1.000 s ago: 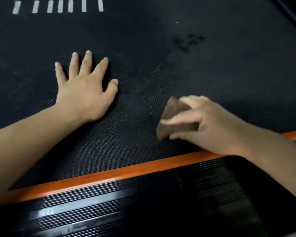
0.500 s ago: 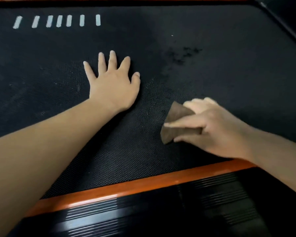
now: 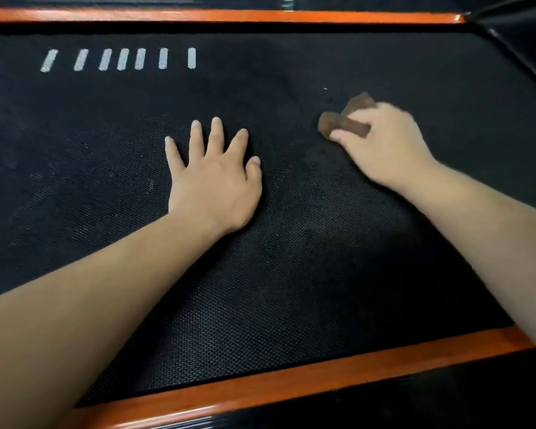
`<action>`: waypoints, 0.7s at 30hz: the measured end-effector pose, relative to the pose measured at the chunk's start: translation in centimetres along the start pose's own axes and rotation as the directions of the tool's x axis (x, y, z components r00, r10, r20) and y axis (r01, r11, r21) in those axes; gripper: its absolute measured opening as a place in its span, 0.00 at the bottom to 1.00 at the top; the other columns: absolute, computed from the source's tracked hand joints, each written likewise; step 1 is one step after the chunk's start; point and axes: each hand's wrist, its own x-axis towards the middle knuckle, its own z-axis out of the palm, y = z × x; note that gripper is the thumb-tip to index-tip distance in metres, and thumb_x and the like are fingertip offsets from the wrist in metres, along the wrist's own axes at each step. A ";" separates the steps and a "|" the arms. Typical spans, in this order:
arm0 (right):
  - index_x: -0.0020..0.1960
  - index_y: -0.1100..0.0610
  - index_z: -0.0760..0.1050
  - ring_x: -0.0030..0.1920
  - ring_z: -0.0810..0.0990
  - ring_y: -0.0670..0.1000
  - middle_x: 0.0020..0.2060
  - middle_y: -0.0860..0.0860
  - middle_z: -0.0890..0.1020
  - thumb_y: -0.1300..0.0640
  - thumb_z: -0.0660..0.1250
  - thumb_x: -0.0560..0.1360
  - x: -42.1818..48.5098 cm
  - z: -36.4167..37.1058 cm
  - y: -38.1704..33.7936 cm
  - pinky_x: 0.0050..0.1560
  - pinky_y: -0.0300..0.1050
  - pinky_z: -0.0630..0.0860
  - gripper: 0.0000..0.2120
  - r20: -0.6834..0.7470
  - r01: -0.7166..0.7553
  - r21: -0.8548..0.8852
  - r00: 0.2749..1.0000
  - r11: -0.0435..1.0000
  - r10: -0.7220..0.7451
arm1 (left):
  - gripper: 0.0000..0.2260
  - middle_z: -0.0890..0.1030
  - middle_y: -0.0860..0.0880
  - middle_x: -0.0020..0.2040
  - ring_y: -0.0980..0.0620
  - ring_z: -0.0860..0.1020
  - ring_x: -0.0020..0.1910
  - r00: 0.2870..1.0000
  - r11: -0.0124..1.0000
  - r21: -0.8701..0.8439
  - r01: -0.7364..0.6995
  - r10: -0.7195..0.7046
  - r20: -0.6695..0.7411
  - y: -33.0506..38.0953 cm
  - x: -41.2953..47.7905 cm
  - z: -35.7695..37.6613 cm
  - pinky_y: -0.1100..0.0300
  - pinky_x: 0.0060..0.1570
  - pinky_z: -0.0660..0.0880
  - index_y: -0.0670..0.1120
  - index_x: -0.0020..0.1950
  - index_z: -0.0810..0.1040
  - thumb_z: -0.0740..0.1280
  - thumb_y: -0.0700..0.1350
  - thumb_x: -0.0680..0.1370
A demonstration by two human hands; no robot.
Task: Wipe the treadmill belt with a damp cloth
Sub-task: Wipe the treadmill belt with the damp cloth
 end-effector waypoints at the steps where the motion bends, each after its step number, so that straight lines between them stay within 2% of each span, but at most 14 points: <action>1: 0.48 0.47 0.83 0.50 0.79 0.60 0.47 0.53 0.79 0.40 0.66 0.77 0.9 0.4 0.2 0.50 0.50 0.74 0.12 -0.023 -0.027 -0.002 0.999 1.000 0.027 | 0.26 0.48 0.46 0.85 0.42 0.42 0.83 1.000 1.000 0.002 0.002 -0.002 0.002 0.0 0.0 0.0 0.34 0.78 0.38 0.56 0.83 0.54 0.46 0.60 0.85; 3: 0.53 0.45 0.84 0.51 0.78 0.58 0.49 0.52 0.78 0.43 0.68 0.77 -0.1 1.0 -0.7 0.53 0.49 0.73 0.10 0.009 -0.007 0.013 1.000 1.000 0.007 | 0.27 0.48 0.46 0.85 0.42 0.42 0.83 1.000 1.000 0.010 -0.001 0.001 0.001 0.0 0.0 0.0 0.33 0.78 0.38 0.55 0.84 0.53 0.45 0.60 0.85; 5: 0.57 0.43 0.84 0.51 0.78 0.55 0.50 0.50 0.78 0.45 0.71 0.76 -3.3 0.6 -2.6 0.54 0.48 0.73 0.10 0.097 0.106 0.098 0.989 0.990 -0.115 | 0.27 0.48 0.46 0.85 0.41 0.41 0.83 1.000 1.000 0.025 -0.004 0.004 0.000 0.0 -0.1 0.1 0.33 0.78 0.38 0.55 0.84 0.52 0.45 0.60 0.84; 7: 0.57 0.42 0.84 0.51 0.80 0.53 0.50 0.49 0.80 0.45 0.72 0.75 -5.2 -0.3 -3.5 0.55 0.49 0.75 0.11 0.201 0.206 0.218 0.947 0.954 -0.251 | 0.28 0.47 0.46 0.85 0.41 0.41 0.83 1.000 0.999 0.039 -0.008 0.008 -0.002 0.1 -0.1 0.1 0.33 0.77 0.39 0.55 0.84 0.52 0.45 0.61 0.84; 8: 0.56 0.43 0.84 0.52 0.80 0.53 0.51 0.50 0.81 0.45 0.72 0.75 -4.3 -0.6 -3.1 0.55 0.49 0.75 0.11 0.227 0.235 0.208 0.933 0.949 -0.281 | 0.28 0.47 0.46 0.85 0.42 0.41 0.83 1.000 0.999 0.041 -0.005 0.005 -0.004 0.1 -0.1 0.2 0.33 0.78 0.39 0.55 0.84 0.51 0.44 0.61 0.84; 9: 0.56 0.44 0.84 0.52 0.80 0.55 0.52 0.52 0.81 0.45 0.72 0.75 -2.6 -0.5 -2.3 0.56 0.49 0.75 0.11 0.194 0.242 0.151 0.943 0.958 -0.269 | 0.28 0.47 0.46 0.85 0.42 0.41 0.83 1.000 0.999 0.042 -0.002 0.002 -0.002 0.1 0.0 0.1 0.33 0.78 0.39 0.55 0.84 0.51 0.44 0.61 0.84; 11: 0.55 0.47 0.85 0.54 0.79 0.60 0.53 0.56 0.81 0.42 0.70 0.76 1.9 0.0 0.3 0.56 0.51 0.74 0.12 0.042 0.070 0.027 0.997 0.997 -0.071 | 0.28 0.46 0.46 0.85 0.42 0.41 0.83 1.000 0.999 0.033 -0.003 0.003 0.012 0.1 0.1 0.0 0.34 0.78 0.38 0.55 0.84 0.51 0.44 0.61 0.84; 13: 0.54 0.47 0.84 0.54 0.79 0.61 0.53 0.55 0.80 0.40 0.68 0.76 3.9 0.9 1.1 0.57 0.54 0.74 0.14 -0.072 -0.061 -0.018 0.996 0.998 0.059 | 0.28 0.46 0.46 0.85 0.43 0.40 0.83 1.000 0.999 0.042 -0.002 0.000 0.026 0.1 0.0 0.1 0.34 0.78 0.38 0.56 0.84 0.49 0.44 0.61 0.84; 14: 0.55 0.45 0.84 0.54 0.78 0.61 0.53 0.55 0.80 0.40 0.67 0.76 3.4 1.6 0.4 0.58 0.55 0.74 0.14 -0.064 -0.049 -0.028 0.997 0.998 0.048 | 0.29 0.45 0.46 0.85 0.43 0.39 0.83 0.999 0.999 0.053 -0.006 0.004 0.032 0.1 0.0 0.1 0.34 0.78 0.38 0.56 0.84 0.48 0.43 0.61 0.84; 17: 0.58 0.42 0.83 0.53 0.79 0.57 0.52 0.53 0.80 0.41 0.68 0.76 -0.7 2.0 -2.7 0.58 0.55 0.74 0.13 0.082 0.157 0.108 0.983 0.982 -0.166 | 0.29 0.45 0.46 0.85 0.42 0.39 0.83 1.000 0.998 0.069 -0.015 0.013 0.020 0.0 0.1 0.1 0.33 0.78 0.39 0.56 0.85 0.47 0.42 0.62 0.84; 19: 0.57 0.43 0.83 0.51 0.79 0.57 0.51 0.53 0.80 0.40 0.67 0.76 -0.3 1.1 -2.1 0.59 0.58 0.74 0.13 0.146 0.238 0.075 0.958 0.968 -0.246 | 0.29 0.45 0.46 0.85 0.42 0.39 0.83 1.000 0.998 0.064 -0.011 0.009 0.028 0.1 0.1 0.0 0.33 0.77 0.39 0.56 0.85 0.47 0.42 0.62 0.84; 20: 0.56 0.44 0.83 0.51 0.79 0.58 0.51 0.54 0.80 0.40 0.67 0.76 1.3 1.0 -1.2 0.58 0.58 0.74 0.14 0.113 0.232 0.002 0.967 0.973 -0.230 | 0.29 0.45 0.46 0.85 0.42 0.40 0.83 0.999 0.998 0.066 -0.011 0.008 0.042 0.2 0.1 0.0 0.33 0.77 0.39 0.56 0.85 0.47 0.42 0.62 0.84; 21: 0.55 0.45 0.83 0.52 0.78 0.60 0.52 0.55 0.80 0.39 0.66 0.77 3.5 1.0 0.0 0.58 0.57 0.74 0.14 0.049 0.147 -0.063 0.988 0.987 -0.145 | 0.29 0.45 0.45 0.85 0.42 0.40 0.83 0.998 0.997 0.070 -0.013 0.009 0.059 0.3 0.1 -0.2 0.32 0.77 0.39 0.56 0.84 0.47 0.42 0.62 0.83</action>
